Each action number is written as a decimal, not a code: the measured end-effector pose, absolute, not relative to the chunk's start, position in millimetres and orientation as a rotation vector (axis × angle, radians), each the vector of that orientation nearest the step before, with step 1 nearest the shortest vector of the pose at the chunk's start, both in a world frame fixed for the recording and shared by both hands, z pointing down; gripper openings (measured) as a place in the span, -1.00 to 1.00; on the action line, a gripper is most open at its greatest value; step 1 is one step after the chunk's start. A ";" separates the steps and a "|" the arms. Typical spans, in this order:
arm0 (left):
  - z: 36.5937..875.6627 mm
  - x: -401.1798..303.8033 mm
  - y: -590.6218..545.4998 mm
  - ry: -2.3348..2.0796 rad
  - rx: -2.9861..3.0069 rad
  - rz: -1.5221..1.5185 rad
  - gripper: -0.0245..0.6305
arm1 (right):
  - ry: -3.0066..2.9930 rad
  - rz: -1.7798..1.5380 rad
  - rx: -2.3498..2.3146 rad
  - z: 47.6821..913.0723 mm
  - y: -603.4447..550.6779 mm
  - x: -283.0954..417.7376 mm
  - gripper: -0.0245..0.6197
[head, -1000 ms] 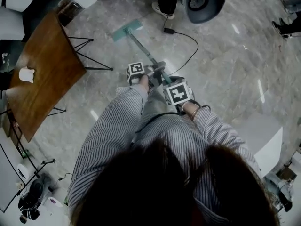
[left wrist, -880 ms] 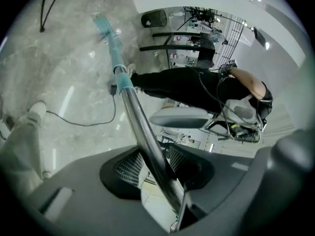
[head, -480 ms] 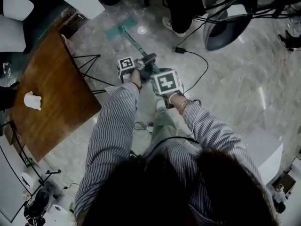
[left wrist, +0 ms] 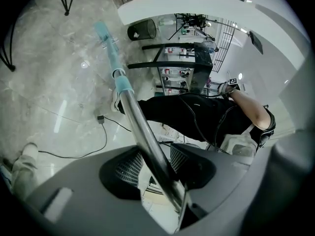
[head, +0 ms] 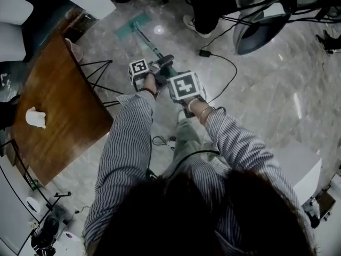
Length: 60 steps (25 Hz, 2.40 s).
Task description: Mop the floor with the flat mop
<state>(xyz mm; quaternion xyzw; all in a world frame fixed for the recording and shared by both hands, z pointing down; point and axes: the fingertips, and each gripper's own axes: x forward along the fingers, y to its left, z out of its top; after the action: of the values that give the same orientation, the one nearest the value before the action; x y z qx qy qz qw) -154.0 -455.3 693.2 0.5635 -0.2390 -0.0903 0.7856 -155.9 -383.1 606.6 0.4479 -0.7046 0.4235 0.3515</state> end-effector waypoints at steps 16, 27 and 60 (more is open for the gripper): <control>688.2 -93.7 -342.8 -0.503 1.197 -0.207 -0.41 | -1.802 1.073 1.136 602.1 -269.3 -93.6 -0.58; 677.7 9.4 -155.9 -0.533 1.162 -0.326 -0.42 | -1.841 1.081 1.097 590.3 -78.7 11.7 -0.57; 621.5 233.6 257.9 -0.137 1.121 -0.125 -0.46 | -1.784 1.140 1.002 539.9 318.3 214.7 -0.57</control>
<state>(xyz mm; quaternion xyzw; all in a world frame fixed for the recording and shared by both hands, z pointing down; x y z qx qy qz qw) 233.6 257.9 621.5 0.5307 -0.0648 -0.0594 0.8430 214.7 318.3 539.9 0.3942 -0.7017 0.4483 0.3889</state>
